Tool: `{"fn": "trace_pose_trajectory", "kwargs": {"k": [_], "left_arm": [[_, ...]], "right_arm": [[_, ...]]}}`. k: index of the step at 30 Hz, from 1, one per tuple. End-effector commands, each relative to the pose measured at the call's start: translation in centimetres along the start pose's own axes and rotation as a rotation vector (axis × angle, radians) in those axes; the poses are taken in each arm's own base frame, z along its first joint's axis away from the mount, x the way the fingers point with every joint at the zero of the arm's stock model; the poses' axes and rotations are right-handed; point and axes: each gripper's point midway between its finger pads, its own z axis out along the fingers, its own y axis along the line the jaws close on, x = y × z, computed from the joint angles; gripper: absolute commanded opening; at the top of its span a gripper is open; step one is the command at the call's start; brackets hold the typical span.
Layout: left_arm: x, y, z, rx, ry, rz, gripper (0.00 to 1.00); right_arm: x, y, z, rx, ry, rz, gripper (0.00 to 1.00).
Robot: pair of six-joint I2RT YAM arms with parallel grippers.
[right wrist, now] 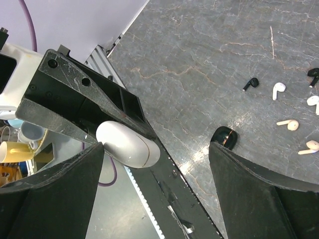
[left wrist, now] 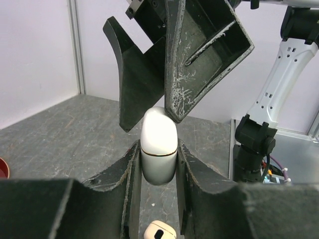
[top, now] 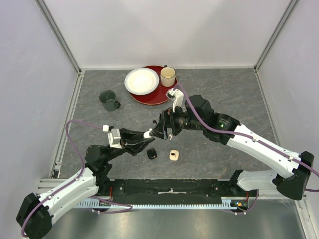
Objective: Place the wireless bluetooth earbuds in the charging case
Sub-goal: Open the charging case.
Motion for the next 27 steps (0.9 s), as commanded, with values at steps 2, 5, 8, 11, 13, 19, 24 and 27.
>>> {"fn": "trace_pose_trajectory", "kwargs": {"k": [2,5,8,11,13,19,24,27], "left_arm": [[-2.5,-1.1,0.7,0.063,-0.051,0.051,0.02],[-2.5,-0.7,0.6,0.035,-0.059,0.051,0.02],[-2.5,-0.4,0.5,0.016,-0.064,0.058,0.02],[-2.7,-0.3,0.5,0.014,-0.072,0.064,0.02],[-3.0,-0.4,0.6,0.016,-0.077,0.067,0.02],[-3.0,-0.4,0.7,0.02,-0.079,0.058,0.02],[-3.2,-0.5,0.8,0.026,-0.083,0.058,0.02],[-3.4,-0.7,0.9,0.038,-0.085,0.059,0.02]], "right_arm": [[-1.1,-0.2,0.3,0.016,-0.056,-0.003,0.92],[-1.1,0.6,0.1,-0.027,-0.04,-0.028,0.92],[-0.7,0.9,-0.2,-0.052,-0.025,-0.047,0.92],[-0.1,0.9,-0.5,-0.056,-0.016,-0.047,0.92],[0.1,0.8,-0.6,-0.055,-0.011,-0.045,0.91],[0.8,0.5,-0.4,-0.053,0.008,-0.04,0.91],[0.8,-0.4,-0.2,-0.008,0.001,-0.042,0.9],[1.2,-1.4,0.3,0.031,0.014,-0.035,0.9]]}}
